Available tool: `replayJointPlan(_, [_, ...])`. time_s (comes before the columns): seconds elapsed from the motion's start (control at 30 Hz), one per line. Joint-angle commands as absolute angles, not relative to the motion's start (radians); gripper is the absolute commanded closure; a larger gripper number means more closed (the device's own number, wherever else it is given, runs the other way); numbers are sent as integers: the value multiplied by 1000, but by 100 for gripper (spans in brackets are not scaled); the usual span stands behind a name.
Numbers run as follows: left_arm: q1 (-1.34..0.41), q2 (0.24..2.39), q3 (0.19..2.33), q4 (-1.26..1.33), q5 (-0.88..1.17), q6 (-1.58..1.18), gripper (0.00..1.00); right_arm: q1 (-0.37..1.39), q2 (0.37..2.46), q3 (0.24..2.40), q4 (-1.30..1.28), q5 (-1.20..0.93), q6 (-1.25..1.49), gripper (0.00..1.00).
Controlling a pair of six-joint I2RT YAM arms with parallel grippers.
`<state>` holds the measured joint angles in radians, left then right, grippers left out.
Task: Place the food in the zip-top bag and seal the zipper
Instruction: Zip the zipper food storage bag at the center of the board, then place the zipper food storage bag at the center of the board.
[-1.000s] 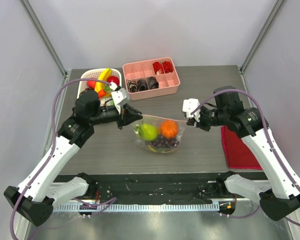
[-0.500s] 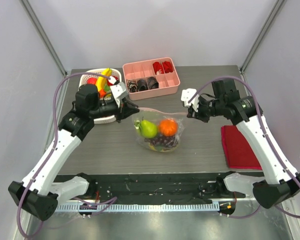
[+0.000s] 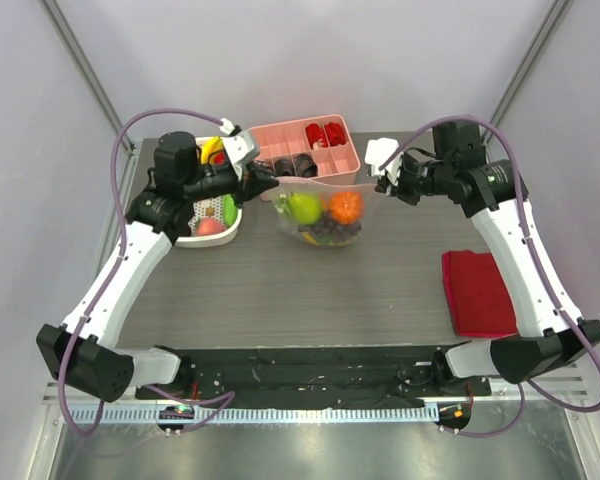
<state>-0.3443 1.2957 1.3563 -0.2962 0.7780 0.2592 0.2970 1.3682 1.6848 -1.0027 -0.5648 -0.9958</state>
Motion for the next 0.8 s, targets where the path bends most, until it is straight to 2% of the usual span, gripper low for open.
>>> replayJointPlan(0.0, [-337,1180,1287,-330,867,359,100,295,1244,1577,-1017,-644,-1091,99])
replayJointPlan(0.13, [-342,1115,1139,-466,922,452,100,320,1171,1412,-1054,-707,-1074,97])
replayJointPlan(0.2, [-345,1077,1086,-501,907,492,89,356,1140,1324,-1045,-721,-998,92])
replayJointPlan(0.3, [-347,1030,1005,-572,897,561,84,411,1088,1212,-1031,-724,-942,93])
replayJointPlan(0.4, [-357,979,937,-607,899,555,74,486,1052,1125,-999,-696,-891,88])
replayJointPlan(0.43, [-367,965,914,-620,899,554,66,509,1049,1114,-1003,-690,-887,85])
replayJointPlan(0.47, [-370,951,905,-638,899,545,59,529,1049,1105,-1031,-687,-885,72])
replayJointPlan(0.5, [-376,936,894,-655,899,545,52,560,1049,1104,-1049,-687,-881,64])
replayJointPlan(0.53, [-377,907,891,-669,907,545,43,572,1048,1106,-1069,-687,-874,49])
replayJointPlan(0.57, [-379,888,888,-705,911,548,38,581,1045,1108,-1095,-687,-865,42])
replayJointPlan(0.6, [-382,873,887,-727,916,552,28,597,1040,1109,-1100,-683,-851,36])
replayJointPlan(0.63, [-383,846,888,-747,925,554,19,603,1023,1123,-1104,-684,-829,21])
replayJointPlan(0.7, [-387,822,902,-816,930,546,14,614,1006,1143,-1108,-684,-790,14])
replayJointPlan(0.73, [-387,802,908,-824,913,522,8,617,994,1169,-1100,-680,-719,12])
replayJointPlan(0.77, [-387,796,914,-812,882,461,6,617,989,1181,-1059,-669,-657,12])
